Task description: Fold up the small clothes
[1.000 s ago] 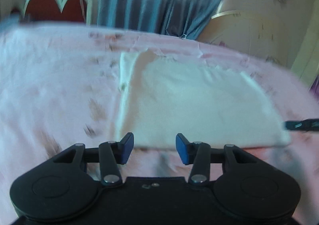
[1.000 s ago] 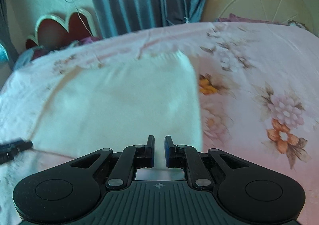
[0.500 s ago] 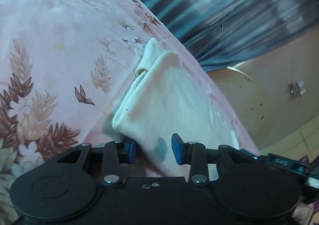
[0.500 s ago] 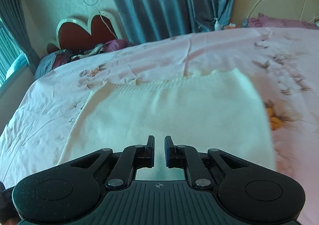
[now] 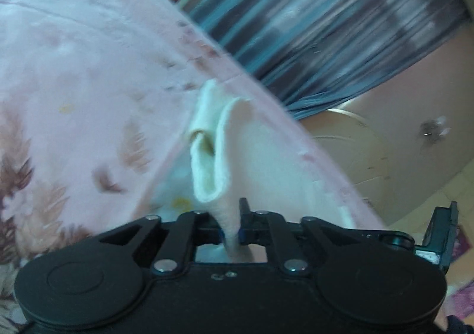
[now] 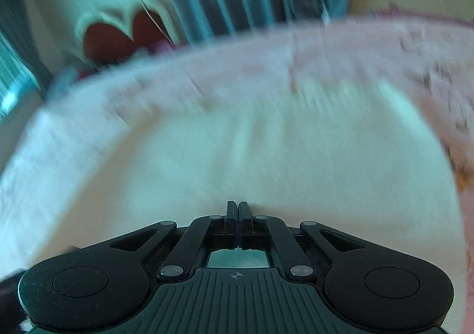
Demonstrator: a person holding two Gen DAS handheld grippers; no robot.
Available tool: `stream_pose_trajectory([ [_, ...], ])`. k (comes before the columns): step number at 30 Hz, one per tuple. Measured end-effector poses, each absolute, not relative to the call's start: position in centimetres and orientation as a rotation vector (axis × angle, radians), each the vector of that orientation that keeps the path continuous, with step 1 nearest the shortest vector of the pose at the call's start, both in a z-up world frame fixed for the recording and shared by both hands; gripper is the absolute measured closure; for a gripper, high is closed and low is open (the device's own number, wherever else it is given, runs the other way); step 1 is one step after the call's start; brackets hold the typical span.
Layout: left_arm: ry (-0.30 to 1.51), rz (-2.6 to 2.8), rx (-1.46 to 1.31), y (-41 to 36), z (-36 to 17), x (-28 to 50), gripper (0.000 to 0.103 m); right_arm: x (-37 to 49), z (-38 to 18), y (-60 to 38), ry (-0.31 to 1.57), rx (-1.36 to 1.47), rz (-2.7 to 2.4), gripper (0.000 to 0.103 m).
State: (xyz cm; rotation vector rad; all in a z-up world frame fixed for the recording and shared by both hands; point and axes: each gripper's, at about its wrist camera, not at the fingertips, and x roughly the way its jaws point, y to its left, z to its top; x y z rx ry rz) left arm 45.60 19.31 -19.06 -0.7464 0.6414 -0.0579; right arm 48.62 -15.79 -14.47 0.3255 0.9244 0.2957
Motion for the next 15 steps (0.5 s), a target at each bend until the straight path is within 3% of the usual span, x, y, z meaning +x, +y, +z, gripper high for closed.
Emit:
stream_pose_trajectory([
  [9,0.597,0.027,-0.886,20.8,-19.6,45.7,0.073,49.1,-14.1,-16.3,0.916,0.335,0.323,0.103],
  [10,0.595,0.035,-0.895,20.9,-19.8,46.0,0.078,49.3,-14.4,-16.3,0.917,0.332,0.33,0.103],
  [11,0.599,0.041,-0.889,20.8,-19.9,46.3,0.092,49.3,-14.5,-16.3,0.915,0.335,0.336,0.103],
  [15,0.601,0.042,-0.828,20.6,-18.6,46.5,0.096,49.5,-14.8,-17.1,0.922,0.345,0.377,0.103],
])
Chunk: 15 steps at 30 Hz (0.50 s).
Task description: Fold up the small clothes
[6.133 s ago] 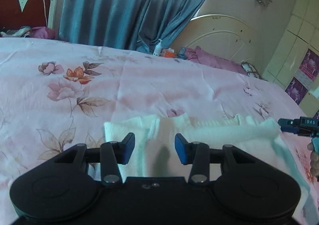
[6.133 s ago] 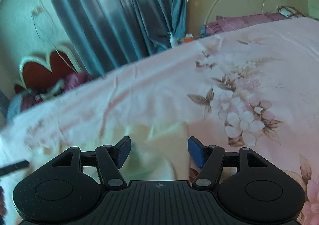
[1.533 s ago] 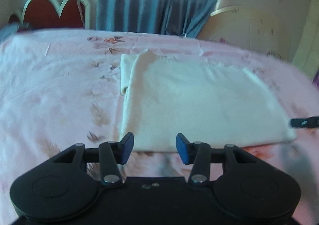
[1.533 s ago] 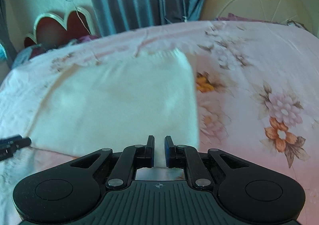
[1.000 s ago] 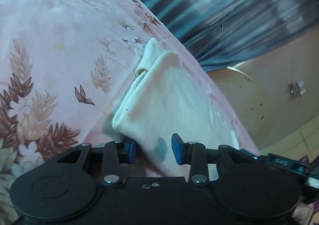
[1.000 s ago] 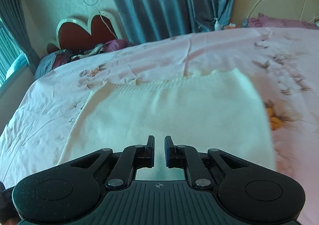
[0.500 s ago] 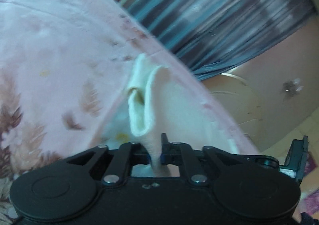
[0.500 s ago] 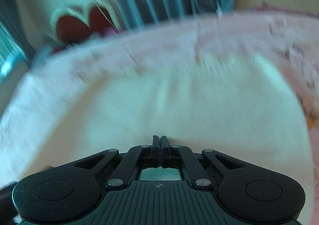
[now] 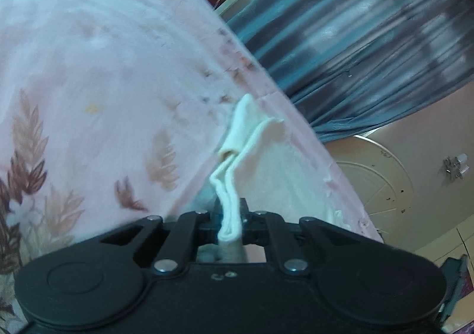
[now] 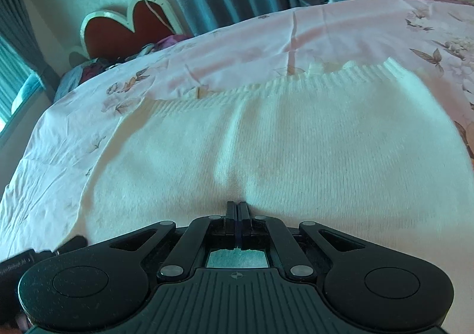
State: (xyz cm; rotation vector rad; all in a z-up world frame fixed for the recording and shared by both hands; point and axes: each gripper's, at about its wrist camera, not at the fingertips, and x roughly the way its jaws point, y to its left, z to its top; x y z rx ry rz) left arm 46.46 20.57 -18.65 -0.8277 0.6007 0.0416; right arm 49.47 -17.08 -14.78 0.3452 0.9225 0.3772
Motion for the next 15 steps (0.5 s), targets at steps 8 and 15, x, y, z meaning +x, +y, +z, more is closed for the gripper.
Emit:
stream_pose_trajectory([
  [8,0.547,-0.071,-0.574,13.7,-12.2,47.4,0.096,48.1,-13.2,-21.9,0.776,0.488,0.432,0.103],
  [15,0.596,-0.25,-0.318,2.1,-8.1,48.8,0.096,45.5,-12.2,-34.4,0.702,0.645,0.283,0.103],
])
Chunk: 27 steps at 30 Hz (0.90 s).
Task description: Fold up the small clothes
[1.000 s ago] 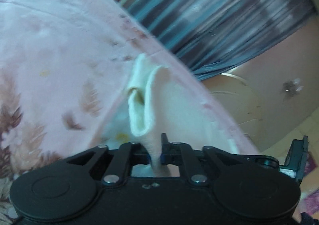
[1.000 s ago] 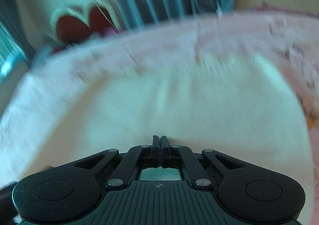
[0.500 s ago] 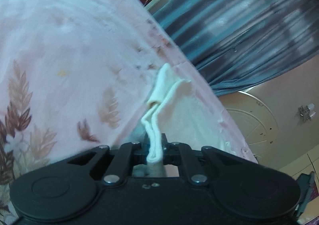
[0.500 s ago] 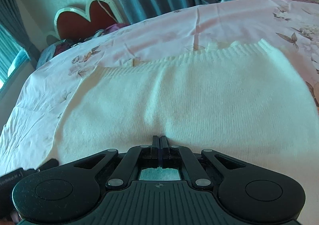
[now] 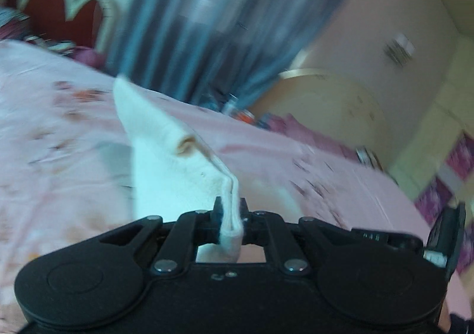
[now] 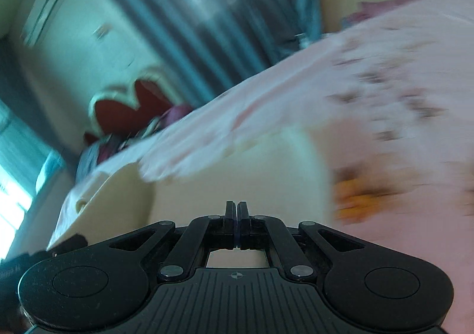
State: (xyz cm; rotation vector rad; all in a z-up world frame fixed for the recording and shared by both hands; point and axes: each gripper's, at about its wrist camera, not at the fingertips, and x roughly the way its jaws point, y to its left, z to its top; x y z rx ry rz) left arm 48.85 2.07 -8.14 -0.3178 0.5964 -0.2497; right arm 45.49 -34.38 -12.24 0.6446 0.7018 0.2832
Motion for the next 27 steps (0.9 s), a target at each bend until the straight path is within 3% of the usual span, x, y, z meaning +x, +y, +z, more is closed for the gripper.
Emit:
stream_pose_trajectory([
  [4,0.673,-0.364,-0.241,-4.8,-9.0,49.1,0.094,44.0,-12.4,-40.0,0.699,0.711,0.242,0.103],
  [6,0.779,-0.465,-0.183,-8.2,-10.6,49.7,0.076,43.5,-12.3,-41.4,0.72,0.704,0.247,0.103],
  [7,0.842,-0.495,-0.17,-9.4,-11.2,49.6,0.073,43.4,-12.1,-41.9,0.724,0.692,0.235,0.099],
  [9,0.819,-0.522,-0.172,-9.1,-10.8,48.6,0.072,42.8,-11.5,-42.7,0.688,0.701,0.252,0.044],
  [10,0.783,-0.509,-0.176,-8.1,-10.2,48.3,0.075,42.6,-11.1,-42.8,0.665,0.7,0.266,0.04],
  [13,0.727,-0.386,-0.191,-4.1,-9.3,49.5,0.081,43.3,-10.7,-42.2,0.668,0.717,0.367,0.04],
  [16,0.73,-0.301,-0.236,-0.4,-10.0,52.1,0.084,44.8,-11.1,-39.9,0.72,0.705,0.447,0.054],
  [27,0.836,-0.272,-0.293,3.0,-14.3,54.3,0.086,49.6,-14.5,-34.7,0.885,0.662,0.454,0.054],
])
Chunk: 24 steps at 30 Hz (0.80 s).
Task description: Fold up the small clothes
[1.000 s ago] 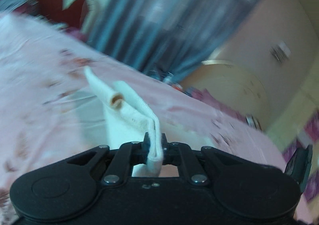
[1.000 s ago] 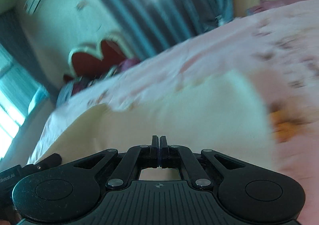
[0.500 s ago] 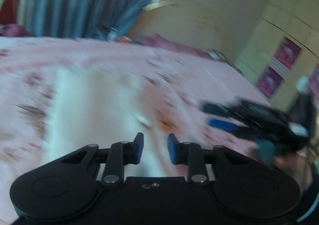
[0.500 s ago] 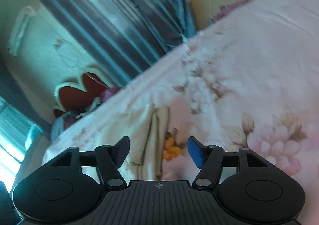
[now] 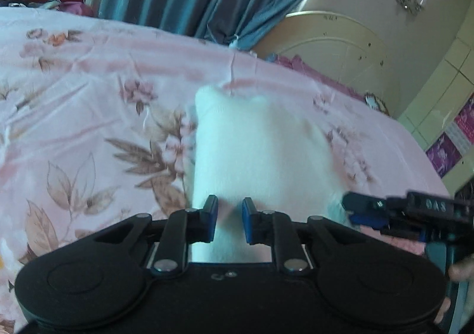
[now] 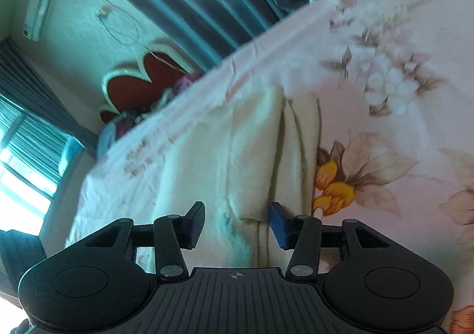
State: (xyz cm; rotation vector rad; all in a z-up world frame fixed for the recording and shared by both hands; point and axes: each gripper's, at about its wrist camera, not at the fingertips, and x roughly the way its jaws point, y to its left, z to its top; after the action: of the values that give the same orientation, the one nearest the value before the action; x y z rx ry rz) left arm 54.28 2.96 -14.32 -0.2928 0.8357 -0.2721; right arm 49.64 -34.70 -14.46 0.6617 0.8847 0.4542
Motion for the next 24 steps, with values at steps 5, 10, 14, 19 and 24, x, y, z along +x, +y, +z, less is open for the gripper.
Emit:
stream_pose_trajectory([
  [5,0.84,-0.304,-0.304,3.7,-14.9,54.1,0.085,50.3,-14.7,-33.1,0.904,0.64,0.437,0.054],
  [10,0.757,-0.324,-0.341,5.2,-14.3,54.3,0.089,50.4,-14.4,-31.4,0.896,0.582,0.411,0.054],
  [14,0.791,-0.364,-0.33,5.0,-14.8,56.1,0.088,50.5,-14.3,-30.2,0.897,0.526,0.388,0.085],
  [19,0.704,-0.451,-0.316,4.4,-12.5,55.8,0.089,48.6,-11.0,-29.3,0.812,0.378,0.395,0.09],
  [24,0.79,-0.509,-0.203,0.9,-13.2,56.6,0.089,47.8,-12.1,-30.9,0.844,0.367,0.354,0.09],
])
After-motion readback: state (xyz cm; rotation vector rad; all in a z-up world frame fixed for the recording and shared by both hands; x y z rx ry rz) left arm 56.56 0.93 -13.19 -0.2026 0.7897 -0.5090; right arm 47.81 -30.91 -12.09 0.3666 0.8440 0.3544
